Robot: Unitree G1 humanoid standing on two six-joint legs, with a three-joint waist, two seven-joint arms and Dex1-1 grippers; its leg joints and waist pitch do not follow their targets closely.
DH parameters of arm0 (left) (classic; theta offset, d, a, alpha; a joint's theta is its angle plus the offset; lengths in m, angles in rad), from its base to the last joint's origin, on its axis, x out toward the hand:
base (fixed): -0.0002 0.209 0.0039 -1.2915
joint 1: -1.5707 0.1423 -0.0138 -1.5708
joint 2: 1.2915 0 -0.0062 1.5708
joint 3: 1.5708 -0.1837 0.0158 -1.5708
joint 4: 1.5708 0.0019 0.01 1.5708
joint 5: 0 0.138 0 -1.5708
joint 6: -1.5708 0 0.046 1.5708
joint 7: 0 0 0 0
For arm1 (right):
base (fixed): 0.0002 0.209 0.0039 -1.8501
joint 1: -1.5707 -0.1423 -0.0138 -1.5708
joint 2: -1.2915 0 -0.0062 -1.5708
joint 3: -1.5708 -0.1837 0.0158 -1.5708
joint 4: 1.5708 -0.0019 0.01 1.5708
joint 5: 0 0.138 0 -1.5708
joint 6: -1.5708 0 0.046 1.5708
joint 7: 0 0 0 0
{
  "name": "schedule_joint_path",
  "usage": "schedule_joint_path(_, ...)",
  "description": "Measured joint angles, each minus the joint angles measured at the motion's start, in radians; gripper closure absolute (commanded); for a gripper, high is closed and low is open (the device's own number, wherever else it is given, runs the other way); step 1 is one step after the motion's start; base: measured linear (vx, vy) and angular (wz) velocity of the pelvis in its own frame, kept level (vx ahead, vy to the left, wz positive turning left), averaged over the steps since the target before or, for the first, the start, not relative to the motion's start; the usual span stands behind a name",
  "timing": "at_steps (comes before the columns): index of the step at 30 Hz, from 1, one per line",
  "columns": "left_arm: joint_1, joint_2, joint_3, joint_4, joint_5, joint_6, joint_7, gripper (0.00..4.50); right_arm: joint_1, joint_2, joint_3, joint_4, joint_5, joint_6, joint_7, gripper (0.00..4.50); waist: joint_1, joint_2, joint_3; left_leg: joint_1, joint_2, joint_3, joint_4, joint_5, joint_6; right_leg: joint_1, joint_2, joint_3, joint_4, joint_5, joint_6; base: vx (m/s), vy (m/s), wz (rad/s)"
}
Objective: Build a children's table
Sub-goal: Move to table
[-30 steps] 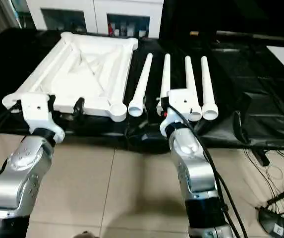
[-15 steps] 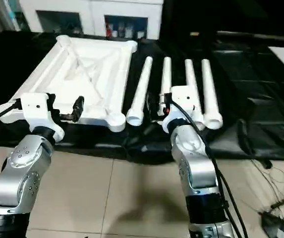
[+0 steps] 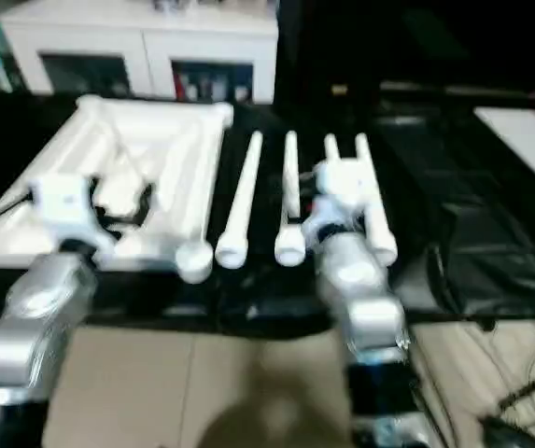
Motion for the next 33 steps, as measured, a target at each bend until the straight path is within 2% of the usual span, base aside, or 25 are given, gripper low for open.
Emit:
schedule_joint_path(2, 0.0, -0.004, -0.001, 0.0, 0.0, 0.0, 0.0, 0.07, 0.0, -0.009, -0.003, 0.0, 0.0, 0.0, 0.0, 0.0, -0.015, -0.013, -0.007, 0.011, -0.009, 0.004, -0.009, 0.0, 0.006, 0.004, -0.008, 0.005, 0.002, 0.007, 0.024, 0.099, -0.004, 0.06)
schedule_joint_path(3, -0.001, -0.019, -0.004, -0.001, 0.0, -0.002, 0.0, 0.07, 0.001, -0.019, -0.014, -0.001, -0.001, -0.001, 0.001, 0.0, -0.007, -0.019, -0.01, 0.004, -0.01, 0.011, -0.013, 0.001, 0.012, 0.02, -0.012, 0.007, -0.015, 0.011, 0.072, 0.06, -0.023, 0.09)
schedule_joint_path(4, -0.002, -0.029, -0.025, -0.001, -0.001, -0.002, -0.003, 0.07, 0.007, -0.024, -0.024, -0.001, -0.002, -0.001, 0.001, 0.0, -0.001, -0.016, -0.011, 0.002, -0.008, 0.014, -0.011, -0.003, 0.028, 0.022, -0.01, 0.007, -0.022, 0.01, 0.072, 0.06, -0.023, 0.09)
schedule_joint_path(5, -0.002, -0.036, -0.044, -0.001, -0.002, -0.002, -0.008, 0.07, 0.012, -0.033, -0.041, 0.0, -0.003, -0.001, 0.001, 0.0, 0.008, -0.013, -0.012, -0.01, -0.006, 0.013, 0.0, -0.004, 0.059, 0.024, -0.006, 0.007, -0.028, 0.01, 0.071, 0.072, -0.025, 0.06)
schedule_joint_path(6, 0.002, -0.036, -0.052, -0.001, -0.003, -0.002, -0.01, 0.07, 0.013, -0.037, -0.056, 0.002, -0.004, 0.0, 0.001, 0.0, 0.019, -0.004, -0.014, -0.027, 0.006, 0.01, 0.007, 0.002, 0.066, 0.031, 0.006, 0.003, -0.04, 0.01, 0.071, 0.11, -0.013, -0.04)
schedule_joint_path(8, 0.008, -0.031, -0.041, -0.001, -0.005, -0.005, -0.013, 0.07, 0.013, -0.03, -0.054, 0.001, -0.004, 0.001, 0.003, 0.0, 0.031, 0.005, -0.018, -0.039, 0.016, 0.007, -0.001, 0.012, 0.021, 0.035, 0.014, -0.008, -0.039, 0.0, 0.068, 0.124, -0.011, -0.03)
schedule_joint_path(10, 0.033, -0.022, -0.01, 0.002, -0.01, -0.012, -0.016, 0.07, 0.013, -0.01, -0.012, -0.004, -0.004, 0.004, 0.011, 0.0, 0.01, 0.0, -0.02, -0.022, 0.002, 0.0, -0.008, 0.003, 0.017, -0.004, 0.003, -0.006, 0.032, -0.021, 0.025, 0.168, -0.015, 0.01)
schedule_joint_path(11, 0.04, -0.018, -0.003, 0.006, -0.01, -0.014, -0.017, 0.07, 0.02, -0.01, 0.004, -0.009, -0.004, 0.004, 0.017, 0.0, 0.009, 0.0, -0.02, -0.016, -0.002, 0.0, -0.007, -0.002, 0.02, -0.029, 0.002, 0.0, 0.077, -0.024, 0.037, 0.136, -0.019, 0.01)
schedule_joint_path(12, 0.045, -0.019, -0.002, 0.006, -0.011, -0.021, -0.019, 0.07, 0.033, -0.016, 0.008, -0.013, -0.006, 0.002, 0.022, 0.0, 0.01, -0.004, -0.021, -0.01, -0.007, 0.001, -0.008, -0.007, 0.023, -0.059, 0.001, 0.004, 0.099, -0.022, 0.055, 0.086, -0.035, 0.03)
schedule_joint_path(13, 0.048, -0.019, -0.003, 0.006, -0.011, -0.027, -0.023, 0.07, 0.049, -0.03, 0.008, -0.023, -0.011, -0.003, 0.025, 0.0, 0.01, -0.014, -0.022, -0.005, -0.016, 0.005, -0.011, -0.009, 0.022, -0.079, -0.005, 0.01, 0.084, -0.015, 0.067, 0.086, -0.035, 0.03)
schedule_joint_path(14, 0.053, -0.02, -0.003, 0.005, -0.011, -0.033, -0.029, 0.07, 0.063, -0.043, 0.006, -0.03, -0.014, -0.012, 0.026, 0.0, 0.009, -0.032, -0.023, 0.0, -0.03, 0.012, -0.011, -0.012, 0.021, -0.086, -0.02, 0.023, 0.038, -0.001, 0.065, 0.073, -0.067, 0.06)
schedule_joint_path(15, 0.065, -0.032, -0.004, 0.006, -0.013, -0.041, -0.036, 0.07, 0.085, -0.06, -0.002, -0.036, -0.015, -0.018, 0.026, 0.0, 0.015, -0.043, -0.016, 0.003, -0.039, 0.024, 0.003, -0.028, 0.042, -0.072, -0.023, 0.036, 0.045, 0.022, 0.062, 0.054, -0.09, 0.13)
schedule_joint_path(16, 0.08, -0.042, -0.026, 0.004, -0.016, -0.044, -0.045, 0.07, 0.108, -0.07, -0.012, -0.04, -0.017, -0.019, 0.026, 0.0, 0.027, -0.04, -0.016, 0.007, -0.034, 0.022, 0.019, -0.042, 0.084, -0.059, -0.016, 0.039, 0.035, 0.019, 0.058, 0.054, -0.09, 0.13)
schedule_joint_path(18, 0.115, -0.044, -0.046, -0.014, -0.024, -0.047, -0.059, 0.07, 0.145, -0.069, -0.05, -0.058, -0.021, -0.019, 0.023, 0.0, 0.039, -0.036, -0.016, -0.017, -0.029, 0.01, 0.066, -0.036, 0.073, -0.029, 0.001, 0.037, 0.011, 0.019, 0.054, 0.067, -0.077, -0.04)
schedule_joint_path(19, 0.122, -0.041, -0.045, -0.02, -0.024, -0.047, -0.059, 0.07, 0.151, -0.066, -0.056, -0.079, -0.021, -0.019, 0.024, 0.0, 0.042, -0.026, -0.016, -0.03, -0.022, 0.004, 0.054, -0.027, 0.06, -0.019, 0.008, 0.028, 0.005, 0.021, 0.046, 0.078, -0.065, -0.09)
schedule_joint_path(20, 0.125, -0.039, -0.043, -0.026, -0.024, -0.047, -0.059, 0.07, 0.152, -0.064, -0.057, -0.097, -0.02, -0.019, 0.024, 0.0, 0.045, -0.013, -0.015, -0.039, -0.01, 0.003, 0.021, -0.019, 0.047, -0.01, 0.02, 0.018, 0.0, 0.019, 0.045, 0.06, -0.02, 0.0)
schedule_joint_path(21, 0.136, -0.035, -0.037, -0.037, -0.024, -0.048, -0.06, 0.07, 0.154, -0.06, -0.057, -0.122, -0.018, -0.012, 0.022, 0.0, 0.048, 0.007, -0.013, -0.041, 0.013, 0.002, -0.001, 0.034, 0.002, 0.005, 0.036, 0.003, -0.004, 0.016, 0.047, 0.075, 0.052, -0.09)
schedule_joint_path(22, 0.153, -0.029, -0.028, -0.04, -0.024, -0.05, -0.06, 0.07, 0.162, -0.049, -0.055, -0.13, -0.012, -0.004, 0.016, 0.0, 0.041, 0.01, -0.016, -0.035, 0.018, 0.002, 0.0, 0.031, -0.002, 0.011, 0.036, -0.002, -0.011, 0.014, 0.05, 0.075, 0.052, -0.09)
schedule_joint_path(23, 0.163, -0.024, -0.017, -0.038, -0.023, -0.05, -0.059, 0.07, 0.165, -0.042, -0.045, -0.134, -0.005, 0.006, 0.016, 0.0, 0.034, 0.009, -0.014, -0.024, 0.017, 0.0, -0.007, 0.029, -0.002, 0.014, 0.037, -0.003, -0.02, 0.01, 0.043, 0.133, 0.072, -0.05)
schedule_joint_path(24, 0.17, -0.023, -0.001, -0.037, -0.022, -0.05, -0.058, 0.07, 0.167, -0.044, -0.038, -0.134, -0.003, 0.008, 0.016, 0.0, 0.029, 0.011, -0.013, -0.018, 0.013, 0.0, -0.011, 0.026, 0.001, 0.014, 0.035, -0.001, -0.014, -0.002, 0.021, 0.131, 0.04, 0.09)
schedule_joint_path(26, 0.169, -0.018, 0.013, -0.036, -0.021, -0.055, -0.057, 0.07, 0.166, -0.058, -0.038, -0.133, -0.006, 0.002, 0.017, 0.0, 0.014, 0.0, -0.014, -0.005, -0.002, 0.003, -0.016, 0.021, 0.006, 0.011, 0.016, 0.002, 0.011, -0.011, 0.012, 0.109, 0.025, 0.08)
schedule_joint_path(27, 0.16, -0.016, 0.019, -0.036, -0.02, -0.064, -0.057, 0.07, 0.163, -0.081, -0.04, -0.129, -0.016, -0.022, 0.016, 0.0, 0.006, -0.012, -0.017, -0.001, -0.01, 0.006, -0.018, 0.02, 0.008, 0.008, 0.005, 0.005, 0.016, -0.014, 0.035, 0.051, -0.014, 0.08)
schedule_joint_path(28, 0.148, -0.02, 0.018, -0.036, -0.02, -0.072, -0.057, 0.07, 0.158, -0.097, -0.048, -0.124, -0.027, -0.038, 0.016, 0.0, 0.01, -0.015, -0.019, -0.011, -0.01, 0.012, -0.018, 0.022, 0.011, 0.014, 0.004, 0.009, 0.013, -0.01, 0.057, 0.051, -0.014, 0.08)
schedule_joint_path(30, 0.126, -0.029, -0.014, -0.039, -0.019, -0.084, -0.059, 0.07, 0.154, -0.108, -0.073, -0.101, -0.048, -0.055, 0.014, 0.0, 0.024, -0.012, -0.02, -0.023, -0.009, 0.011, -0.017, 0.025, 0.051, 0.011, 0.006, 0.009, 0.009, -0.006, 0.063, 0.0, 0.0, 0.0)
schedule_joint_path(33, 0.113, -0.027, -0.02, -0.051, -0.009, -0.087, -0.056, 0.07, 0.117, -0.09, -0.071, -0.08, -0.066, -0.059, 0.015, 0.0, 0.03, -0.011, -0.021, -0.04, -0.006, 0.008, -0.028, 0.047, -0.006, -0.011, 0.007, 0.008, 0.016, -0.001, 0.066, 0.0, 0.0, 0.0)
